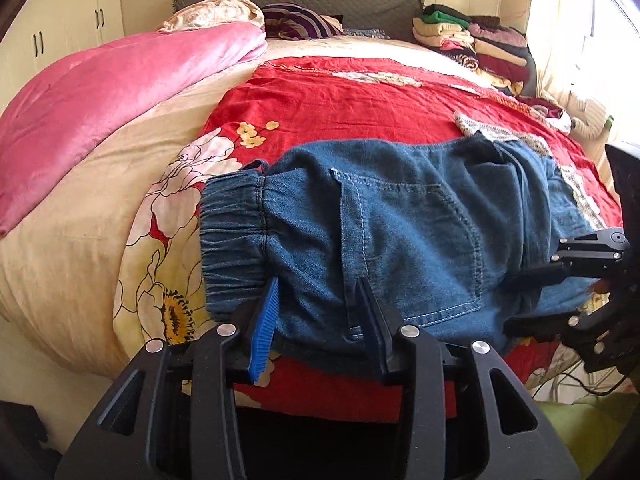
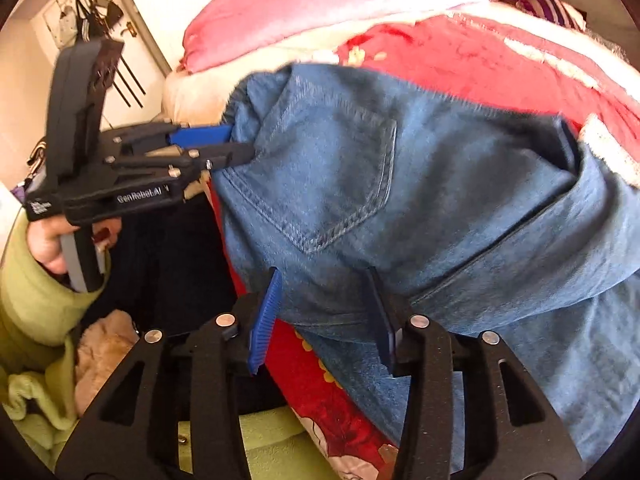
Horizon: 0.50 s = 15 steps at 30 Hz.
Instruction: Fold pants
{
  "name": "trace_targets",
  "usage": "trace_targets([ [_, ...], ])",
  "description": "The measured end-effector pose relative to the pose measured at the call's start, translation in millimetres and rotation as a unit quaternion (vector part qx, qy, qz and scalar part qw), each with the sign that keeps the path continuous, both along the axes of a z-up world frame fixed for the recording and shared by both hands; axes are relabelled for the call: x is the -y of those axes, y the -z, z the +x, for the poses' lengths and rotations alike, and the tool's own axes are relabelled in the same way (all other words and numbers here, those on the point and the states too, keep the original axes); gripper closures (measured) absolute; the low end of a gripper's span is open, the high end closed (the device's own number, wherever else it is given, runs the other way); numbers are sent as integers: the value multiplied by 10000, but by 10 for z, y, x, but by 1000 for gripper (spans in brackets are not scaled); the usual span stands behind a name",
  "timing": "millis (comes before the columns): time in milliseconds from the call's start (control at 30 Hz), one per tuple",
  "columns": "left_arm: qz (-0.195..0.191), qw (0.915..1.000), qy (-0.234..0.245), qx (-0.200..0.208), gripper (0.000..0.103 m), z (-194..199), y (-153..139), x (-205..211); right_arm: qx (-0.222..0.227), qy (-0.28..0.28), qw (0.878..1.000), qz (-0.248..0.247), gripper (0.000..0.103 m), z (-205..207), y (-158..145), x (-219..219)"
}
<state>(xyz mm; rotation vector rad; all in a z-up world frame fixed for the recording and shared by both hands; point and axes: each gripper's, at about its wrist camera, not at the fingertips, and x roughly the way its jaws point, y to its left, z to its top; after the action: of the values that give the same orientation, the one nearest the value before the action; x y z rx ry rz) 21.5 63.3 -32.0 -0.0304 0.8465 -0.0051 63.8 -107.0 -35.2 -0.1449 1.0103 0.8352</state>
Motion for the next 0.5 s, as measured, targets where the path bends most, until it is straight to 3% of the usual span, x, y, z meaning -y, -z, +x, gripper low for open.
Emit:
trace_targets([
  [200,-218,9995,-97,202,63,-117,-172,-5,362,244,9990,128,57,-19,-258,178],
  [267,-206,9991,-150,327,54,-168,-259,-2,463,330,9983,155,51,-32,-325,261],
  [367,-245,9983,-146,511,53,-232,-401,22,689,540,9960,164,45,29,-443,373],
  [433,-296,9978,-70,589,44,-242,-488,61,849,749,9934,169,43,83,-554,500],
  [500,-268,9975,69,653,43,-231,-563,141,952,929,9910,176,39,167,-614,600],
])
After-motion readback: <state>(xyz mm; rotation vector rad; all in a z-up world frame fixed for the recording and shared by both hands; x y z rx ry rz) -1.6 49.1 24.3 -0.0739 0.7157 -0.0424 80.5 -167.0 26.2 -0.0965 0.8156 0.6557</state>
